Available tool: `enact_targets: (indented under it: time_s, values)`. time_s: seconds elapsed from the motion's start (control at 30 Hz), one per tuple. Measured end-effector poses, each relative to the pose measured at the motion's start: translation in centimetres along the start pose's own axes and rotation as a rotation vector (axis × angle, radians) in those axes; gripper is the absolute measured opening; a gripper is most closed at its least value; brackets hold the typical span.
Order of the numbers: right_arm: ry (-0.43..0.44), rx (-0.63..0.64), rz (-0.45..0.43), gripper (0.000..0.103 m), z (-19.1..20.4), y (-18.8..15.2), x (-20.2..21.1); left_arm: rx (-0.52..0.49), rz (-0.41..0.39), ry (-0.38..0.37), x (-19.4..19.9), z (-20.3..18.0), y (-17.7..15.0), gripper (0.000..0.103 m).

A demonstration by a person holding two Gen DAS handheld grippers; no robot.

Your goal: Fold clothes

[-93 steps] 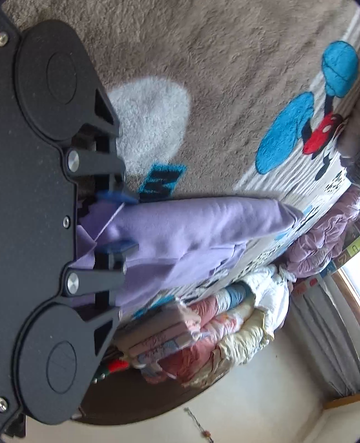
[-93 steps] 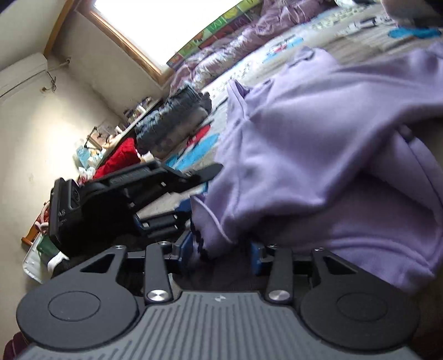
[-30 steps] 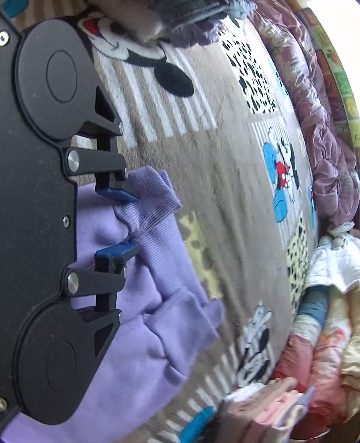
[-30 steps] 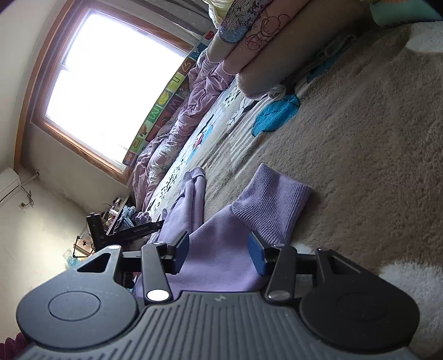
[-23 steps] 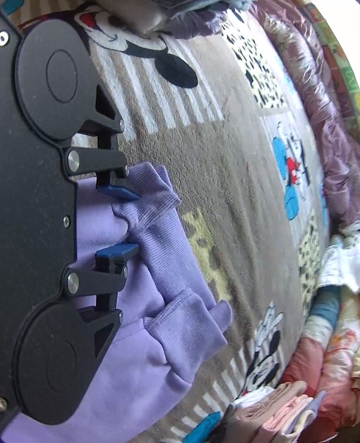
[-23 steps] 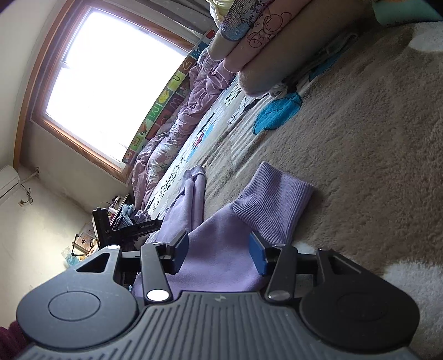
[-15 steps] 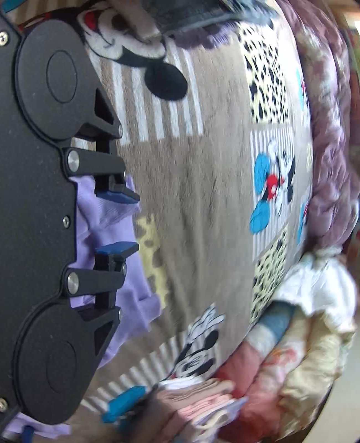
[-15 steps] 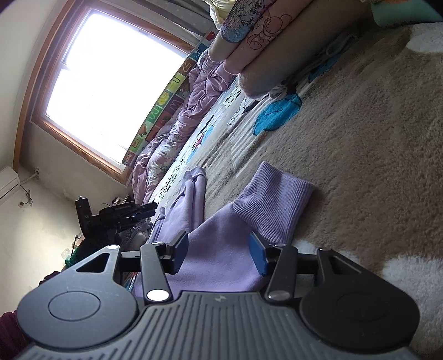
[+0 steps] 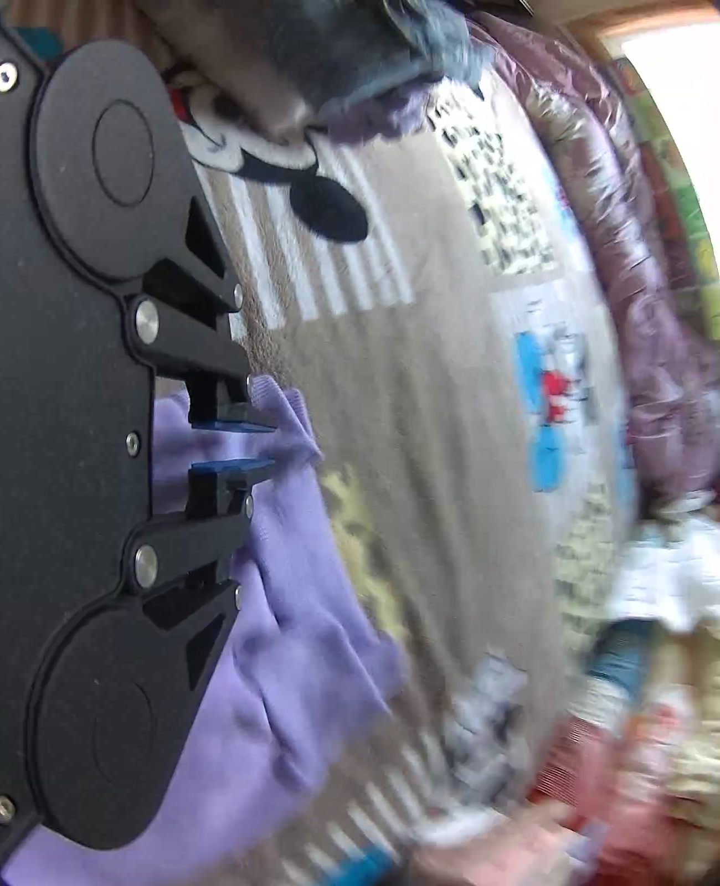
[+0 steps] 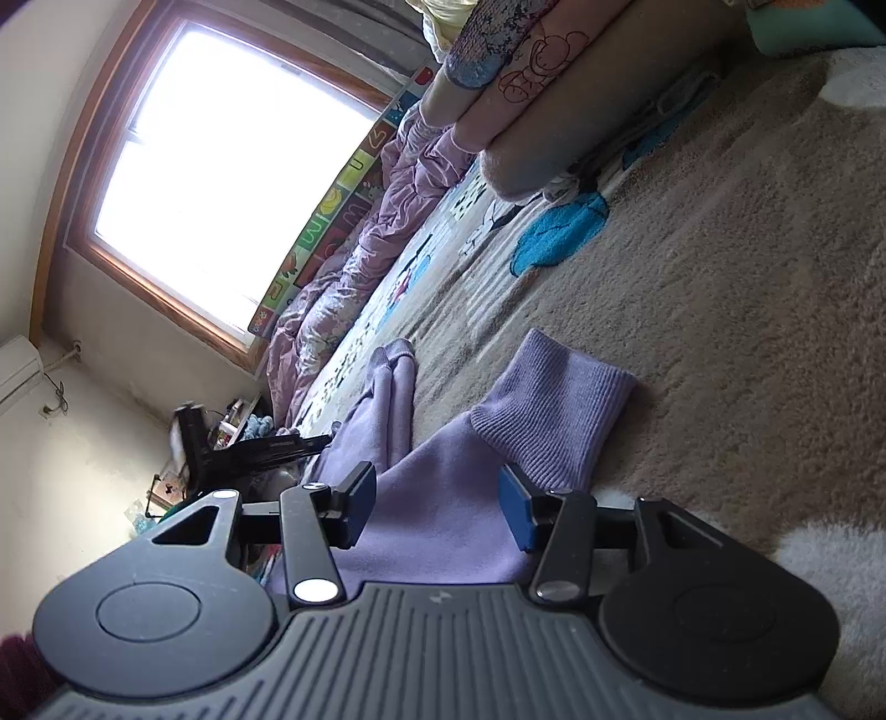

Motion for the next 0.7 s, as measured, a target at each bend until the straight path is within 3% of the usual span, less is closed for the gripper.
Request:
enact_targets:
  time_s: [0.17,0.23,0.33,0.43,0.5,0.6,0.7]
  values:
    - [0.015,0.016,-0.047,0.052,0.3,0.6,1.2,0.012,-0.031,-0.059,7.4,-2.1,-5.6,0.009]
    - [0.012,0.026,-0.067,0.052,0.3,0.9,1.7,-0.008,0.004,-0.074,8.0,-3.4,-8.3,0.009]
    - [-0.036,0.037,-0.100,0.052,-0.1,1.3,2.3,-0.079,0.032,-0.027,6.4,-4.9,-11.4,0.007]
    - [-0.105,0.031,-0.133,0.052,-1.0,1.6,2.7,0.000,0.026,-0.056,7.7,-4.0,-10.6,0.007]
    - [-0.140,0.029,-0.147,0.052,-1.4,1.7,3.0,0.027,-0.038,-0.072,10.9,-3.8,-10.1,0.007]
    - [-0.164,0.041,-0.142,0.052,-1.7,1.5,3.2,0.004,-0.104,-0.042,15.9,-4.5,-11.1,0.007]
    - [-0.158,0.031,-0.115,0.052,-1.7,1.0,2.9,0.048,-0.140,-0.078,20.0,-5.8,-13.9,0.007]
Point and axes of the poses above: each gripper's, at about its wrist camera, not at the fingertips, and x roughly against the way its jaws point, z to its left, y to its top, the point moved 5 cm from there along -x, roughly the way its jaws point, and after that the axes turned 5 degrees about x, right-handed, at the moved point
